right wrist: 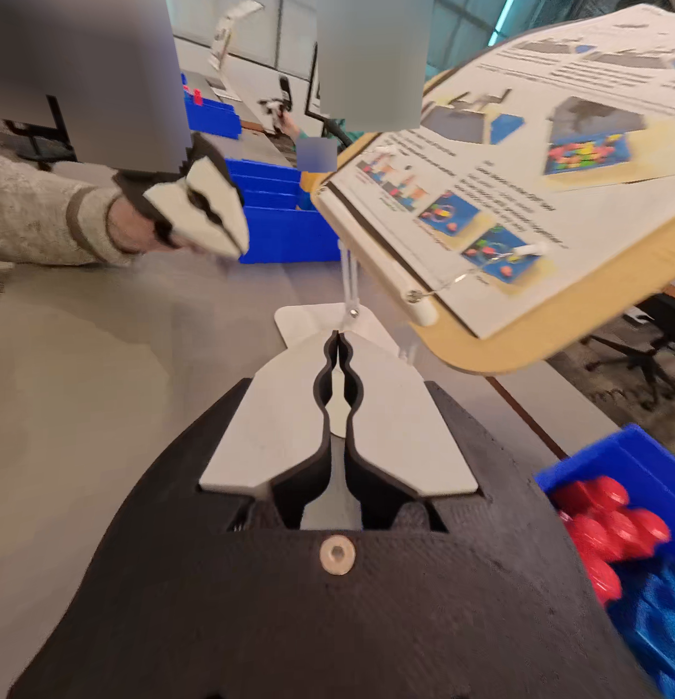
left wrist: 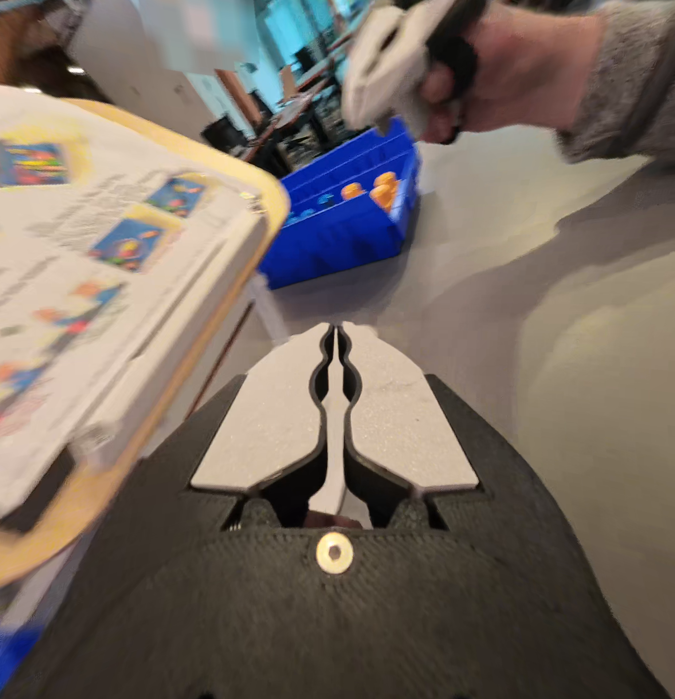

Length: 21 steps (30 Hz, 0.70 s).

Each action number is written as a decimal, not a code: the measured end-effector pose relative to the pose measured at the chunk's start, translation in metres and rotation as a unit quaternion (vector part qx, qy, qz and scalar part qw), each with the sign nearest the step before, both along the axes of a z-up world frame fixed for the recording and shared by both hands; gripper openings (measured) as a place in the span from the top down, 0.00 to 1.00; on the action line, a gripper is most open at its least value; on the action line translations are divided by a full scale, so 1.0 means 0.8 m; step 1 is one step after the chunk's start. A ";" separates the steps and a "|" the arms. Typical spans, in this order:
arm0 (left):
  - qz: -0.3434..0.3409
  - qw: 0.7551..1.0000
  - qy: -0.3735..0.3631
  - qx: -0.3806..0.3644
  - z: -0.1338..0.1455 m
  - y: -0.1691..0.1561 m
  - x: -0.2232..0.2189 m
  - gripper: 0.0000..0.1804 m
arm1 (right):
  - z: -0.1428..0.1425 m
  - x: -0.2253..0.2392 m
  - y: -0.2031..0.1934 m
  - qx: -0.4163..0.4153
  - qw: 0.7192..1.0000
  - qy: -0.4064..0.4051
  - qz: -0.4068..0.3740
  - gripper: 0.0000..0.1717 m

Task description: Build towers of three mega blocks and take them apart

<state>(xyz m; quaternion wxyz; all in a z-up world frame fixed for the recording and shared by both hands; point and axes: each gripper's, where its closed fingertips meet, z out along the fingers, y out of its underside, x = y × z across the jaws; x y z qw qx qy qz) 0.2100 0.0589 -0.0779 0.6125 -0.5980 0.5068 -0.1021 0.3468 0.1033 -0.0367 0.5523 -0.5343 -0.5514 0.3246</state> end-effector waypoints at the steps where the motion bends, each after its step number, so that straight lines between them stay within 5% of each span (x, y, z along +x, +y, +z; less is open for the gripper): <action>1: 0.031 0.999 0.004 0.019 0.013 0.002 -0.027 0.99 | -0.006 -0.008 -0.007 -0.007 1.000 0.009 0.019 1.00; 6: 0.231 0.972 -0.022 0.031 0.063 0.037 -0.201 0.93 | -0.031 -0.034 -0.022 -0.018 0.998 -0.008 0.063 1.00; 11: 0.379 0.923 -0.053 -0.044 0.050 0.102 -0.354 0.68 | -0.043 -0.038 -0.024 -0.026 0.997 -0.010 0.078 1.00; 21: 0.489 0.860 0.052 -0.136 -0.027 0.194 -0.457 0.62 | -0.067 -0.038 -0.020 -0.046 0.995 -0.027 0.086 1.00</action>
